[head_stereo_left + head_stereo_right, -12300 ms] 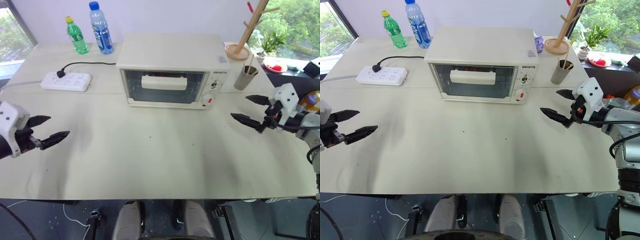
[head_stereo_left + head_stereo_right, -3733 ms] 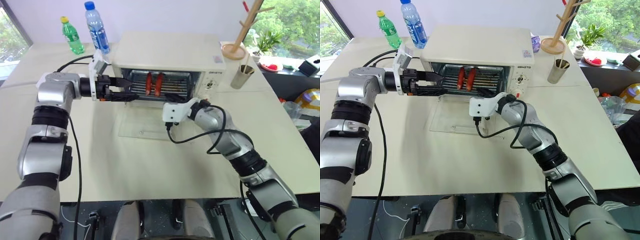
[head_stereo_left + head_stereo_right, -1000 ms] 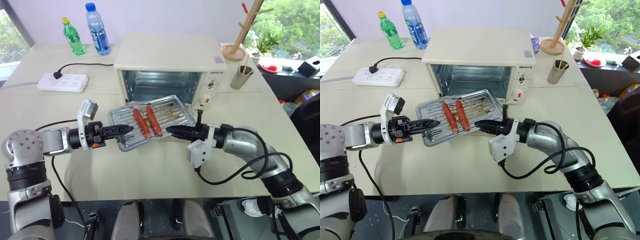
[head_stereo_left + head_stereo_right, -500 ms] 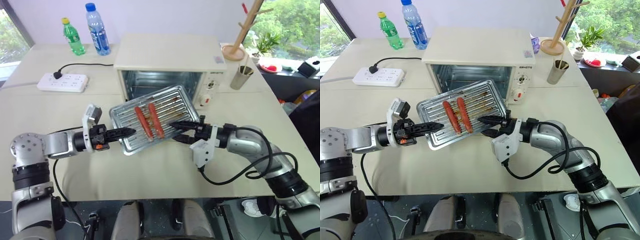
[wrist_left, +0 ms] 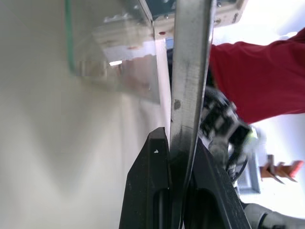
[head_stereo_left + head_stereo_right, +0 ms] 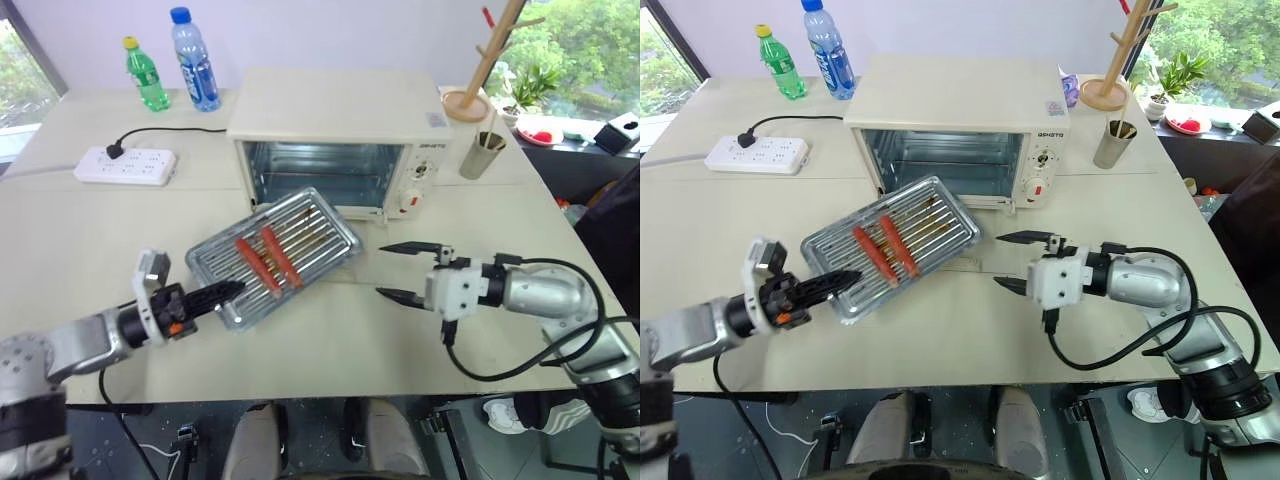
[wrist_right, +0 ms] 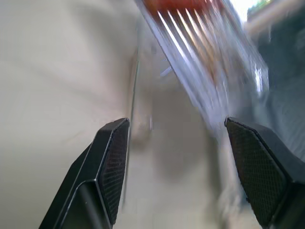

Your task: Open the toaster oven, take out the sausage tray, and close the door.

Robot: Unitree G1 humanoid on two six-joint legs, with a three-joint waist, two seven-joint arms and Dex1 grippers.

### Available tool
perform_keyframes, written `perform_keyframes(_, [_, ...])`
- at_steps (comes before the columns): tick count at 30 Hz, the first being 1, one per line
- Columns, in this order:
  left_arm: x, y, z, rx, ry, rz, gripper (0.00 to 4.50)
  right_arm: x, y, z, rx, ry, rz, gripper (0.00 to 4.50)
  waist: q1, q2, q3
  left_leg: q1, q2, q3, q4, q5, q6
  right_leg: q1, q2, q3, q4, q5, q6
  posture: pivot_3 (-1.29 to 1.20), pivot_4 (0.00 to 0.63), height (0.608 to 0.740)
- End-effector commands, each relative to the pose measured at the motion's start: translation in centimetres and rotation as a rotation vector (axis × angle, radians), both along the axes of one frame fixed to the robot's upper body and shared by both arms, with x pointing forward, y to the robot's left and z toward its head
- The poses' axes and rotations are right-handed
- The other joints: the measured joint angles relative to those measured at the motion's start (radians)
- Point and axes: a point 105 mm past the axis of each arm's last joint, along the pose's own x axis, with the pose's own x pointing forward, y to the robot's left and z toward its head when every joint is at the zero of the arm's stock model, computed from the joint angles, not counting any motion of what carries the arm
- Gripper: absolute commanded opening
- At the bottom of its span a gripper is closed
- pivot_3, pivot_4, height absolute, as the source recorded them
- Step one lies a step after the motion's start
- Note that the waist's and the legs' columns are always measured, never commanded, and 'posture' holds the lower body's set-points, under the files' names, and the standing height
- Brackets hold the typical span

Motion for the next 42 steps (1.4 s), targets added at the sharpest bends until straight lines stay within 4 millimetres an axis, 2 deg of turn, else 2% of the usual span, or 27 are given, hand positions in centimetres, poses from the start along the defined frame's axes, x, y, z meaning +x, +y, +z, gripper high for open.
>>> perform_keyframes(1, [-2.2,0.8,2.2,-0.015,-0.110,0.039,0.00,0.7,-3.1,-0.6,0.105,0.278,-0.157,3.27,0.001,0.001,0.000,0.000,-0.001,0.000,0.000,-0.001,0.001,0.000,-0.001,0.000,0.000,0.000,-0.001,0.00,0.150,0.722])
perform_keyframes(3, [-3.4,1.4,2.0,-0.006,-0.107,0.086,0.00,0.6,-3.8,-1.5,0.116,0.378,-0.167,3.27,0.005,0.001,0.000,0.000,-0.001,0.000,0.000,-0.001,0.002,0.000,-0.001,0.000,-0.001,-0.002,-0.003,0.00,0.150,0.722])
perform_keyframes(7, [-4.8,2.0,1.9,-0.005,-0.116,0.162,0.00,1.3,-4.0,-2.1,0.147,0.443,-0.177,3.27,0.005,0.001,0.000,0.000,-0.002,0.001,0.000,-0.002,0.002,0.000,-0.001,-0.001,-0.003,-0.002,-0.003,0.00,0.150,0.722])
perform_keyframes(18, [-7.8,2.7,1.2,-0.040,-0.109,0.403,0.00,3.7,-3.6,-4.8,0.135,0.495,-0.188,3.27,0.003,0.002,0.000,-0.003,-0.003,0.002,0.000,-0.002,0.003,-0.001,0.000,-0.001,-0.004,-0.002,-0.003,0.00,0.150,0.722])
perform_keyframes(27, [-8.8,6.8,1.2,-0.052,-0.135,0.677,0.00,5.9,-3.5,-4.8,0.152,0.455,-0.218,3.27,0.002,0.002,0.000,-0.003,-0.002,0.001,0.000,-0.002,0.003,-0.003,0.002,-0.001,-0.004,-0.002,-0.003,0.00,0.150,0.722])
perform_keyframes(32, [-8.1,9.1,0.1,-0.078,-0.108,0.826,0.00,6.7,-2.3,-4.9,0.171,0.446,-0.210,3.27,0.000,0.002,0.000,-0.003,-0.002,0.001,0.000,-0.002,0.003,-0.003,0.002,-0.001,-0.004,-0.002,-0.003,0.00,0.150,0.722])
perform_keyframes(36, [-8.0,10.1,-0.2,-0.083,-0.098,0.883,0.00,7.0,-1.4,-4.6,0.207,0.447,-0.194,3.27,0.000,0.002,0.000,-0.004,-0.002,0.001,0.000,-0.002,0.003,-0.003,0.003,-0.001,-0.004,-0.002,-0.003,0.00,0.150,0.722])
perform_keyframes(39, [-8.1,10.4,-0.4,-0.076,-0.084,0.886,0.00,7.2,-0.8,-3.5,0.248,0.431,-0.175,3.27,0.000,0.002,0.000,-0.004,-0.002,0.001,0.000,-0.002,0.003,-0.003,0.003,-0.001,-0.004,-0.002,-0.003,0.00,0.150,0.722])
perform_keyframes(42, [-7.6,10.3,-0.1,-0.060,-0.087,0.864,0.00,8.0,-0.6,0.1,0.373,0.400,-0.176,3.27,0.001,0.002,0.000,-0.004,-0.002,0.001,0.000,-0.002,0.003,-0.003,0.003,-0.001,-0.004,-0.002,-0.003,0.00,0.150,0.722])
